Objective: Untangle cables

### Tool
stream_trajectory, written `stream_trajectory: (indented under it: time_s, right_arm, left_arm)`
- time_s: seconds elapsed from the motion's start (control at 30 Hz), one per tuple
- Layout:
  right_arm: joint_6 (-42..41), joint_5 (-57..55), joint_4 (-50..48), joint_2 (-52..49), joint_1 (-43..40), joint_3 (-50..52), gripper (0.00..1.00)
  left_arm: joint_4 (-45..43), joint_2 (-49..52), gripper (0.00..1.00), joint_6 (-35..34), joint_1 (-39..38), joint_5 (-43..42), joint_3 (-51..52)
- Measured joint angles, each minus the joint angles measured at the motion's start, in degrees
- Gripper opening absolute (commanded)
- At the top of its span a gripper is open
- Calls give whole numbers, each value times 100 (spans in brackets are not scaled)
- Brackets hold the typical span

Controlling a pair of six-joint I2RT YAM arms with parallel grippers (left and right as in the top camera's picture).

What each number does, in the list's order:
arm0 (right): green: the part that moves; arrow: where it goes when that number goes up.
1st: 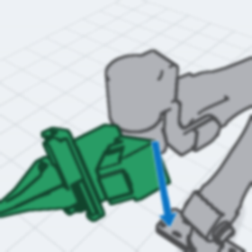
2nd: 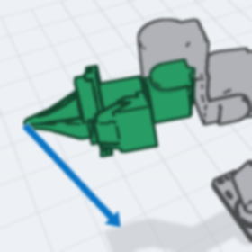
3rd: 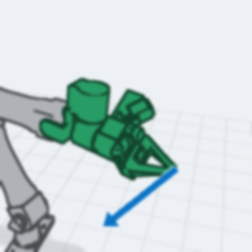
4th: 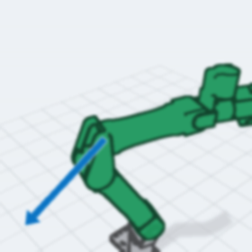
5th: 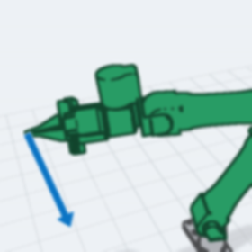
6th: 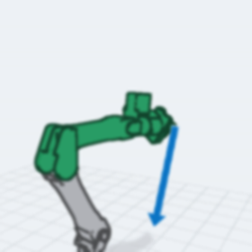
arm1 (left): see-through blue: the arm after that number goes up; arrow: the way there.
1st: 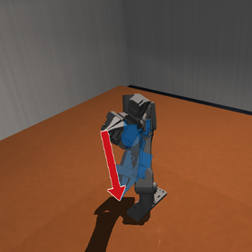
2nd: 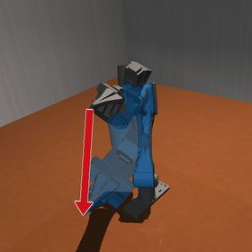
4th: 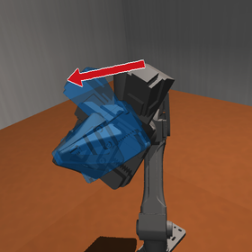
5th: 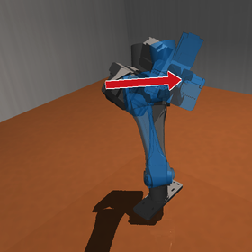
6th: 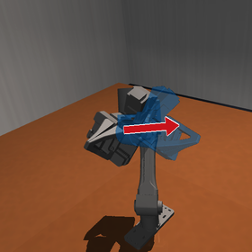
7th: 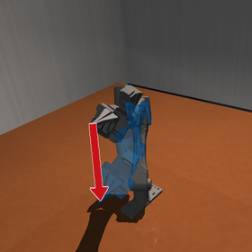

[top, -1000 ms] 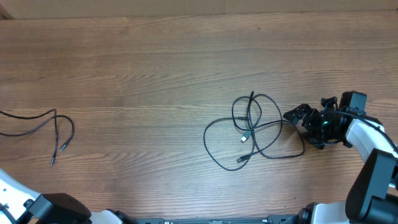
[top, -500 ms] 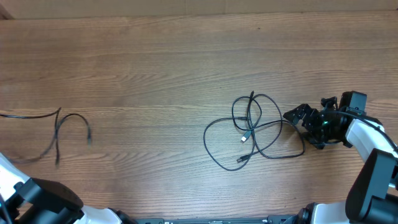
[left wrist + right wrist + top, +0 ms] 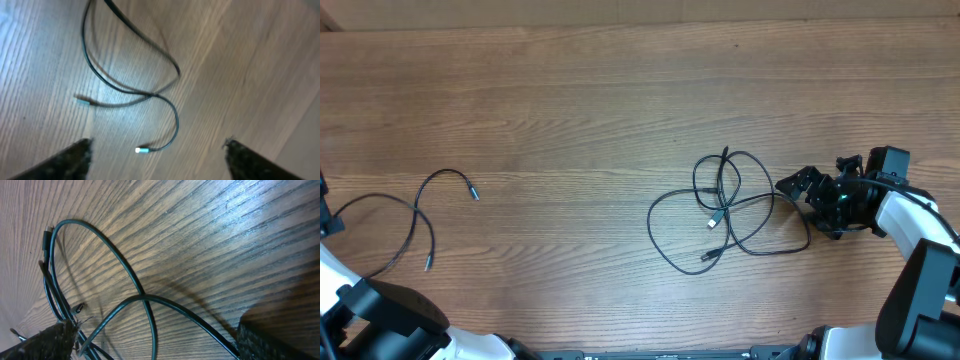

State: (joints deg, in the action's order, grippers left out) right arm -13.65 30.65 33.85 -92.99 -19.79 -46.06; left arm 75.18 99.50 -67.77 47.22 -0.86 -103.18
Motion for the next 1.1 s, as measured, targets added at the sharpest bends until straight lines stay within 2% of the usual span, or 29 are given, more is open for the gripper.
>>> stream_trajectory:
  time_s: [0.3,0.57,0.7,0.97,1.1]
  right_arm:
    - [0,0,-17,0,0,0,100]
    - [0,0,-66,0,0,0,100]
    - [2,2,-68,0,0,0,100]
    - [-2,2,-39,0,0,0,100]
    - [2,2,-31,0,0,0,100]
  left_arm:
    - [48,0,100,852,-61,-339,0]
    - [37,0,100,1836,-844,-428,0]
    - [-83,2,100,2496,-1517,-450,0]
    - [-470,7,99,3832,-3414,-450,0]
    - [-581,149,99,4623,-4682,-461,-2]
